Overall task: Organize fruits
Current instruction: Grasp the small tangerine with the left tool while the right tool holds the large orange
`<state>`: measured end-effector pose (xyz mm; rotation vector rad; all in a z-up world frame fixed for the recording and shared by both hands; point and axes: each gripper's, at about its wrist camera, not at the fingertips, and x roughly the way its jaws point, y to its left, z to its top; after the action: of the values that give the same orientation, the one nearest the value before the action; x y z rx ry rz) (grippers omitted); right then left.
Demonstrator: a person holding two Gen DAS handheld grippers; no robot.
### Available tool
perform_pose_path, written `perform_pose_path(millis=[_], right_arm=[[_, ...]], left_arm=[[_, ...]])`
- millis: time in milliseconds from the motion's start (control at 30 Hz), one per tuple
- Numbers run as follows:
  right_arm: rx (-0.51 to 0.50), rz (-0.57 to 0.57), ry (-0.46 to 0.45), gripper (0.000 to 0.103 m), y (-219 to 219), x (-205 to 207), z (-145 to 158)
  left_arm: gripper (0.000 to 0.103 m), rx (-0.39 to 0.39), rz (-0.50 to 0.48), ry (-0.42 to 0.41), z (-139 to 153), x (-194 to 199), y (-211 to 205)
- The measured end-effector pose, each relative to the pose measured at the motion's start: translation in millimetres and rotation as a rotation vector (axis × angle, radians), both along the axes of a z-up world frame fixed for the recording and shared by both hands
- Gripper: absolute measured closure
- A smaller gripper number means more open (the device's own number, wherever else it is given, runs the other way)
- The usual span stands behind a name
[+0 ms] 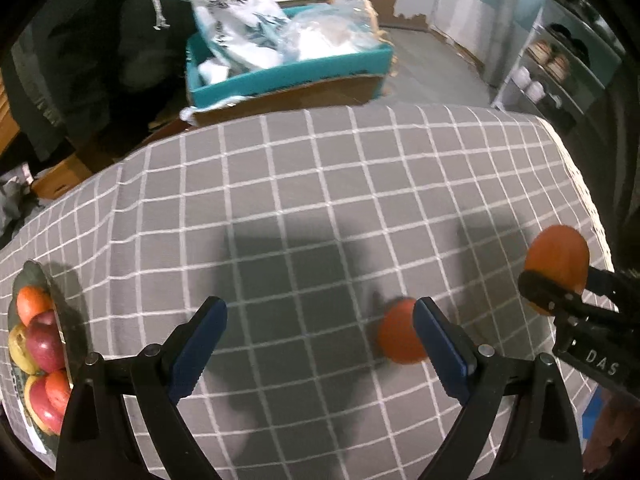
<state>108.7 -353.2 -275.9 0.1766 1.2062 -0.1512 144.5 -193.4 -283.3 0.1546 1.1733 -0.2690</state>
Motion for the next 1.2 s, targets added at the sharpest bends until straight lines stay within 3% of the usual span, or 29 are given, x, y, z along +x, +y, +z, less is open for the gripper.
perform_pose_path(millis=[633, 800, 933, 1200], right_arm=[[0.008, -0.041, 0.031, 0.036, -18.8, -26.6, -16.2], [0.003, -0.034, 0.032, 0.036, -18.8, -27.7, -17.6], [0.0, -0.03, 0.032, 0.036, -16.1, -26.7, -18.3], [-0.019, -0.008, 0.013, 0.036, -8.1, -25.1, -9.5]], left_arm=[[0.009, -0.002, -0.078, 0.094, -38.2, -21.5, -34.5], [0.027, -0.01, -0.084, 0.106, -41.5, -20.5, -35.2], [0.054, -0.033, -0.121, 0.087, -37.1, -28.0, -39.2], [0.057, -0.035, -0.134, 0.061, -27.3, -30.3, -39.4]])
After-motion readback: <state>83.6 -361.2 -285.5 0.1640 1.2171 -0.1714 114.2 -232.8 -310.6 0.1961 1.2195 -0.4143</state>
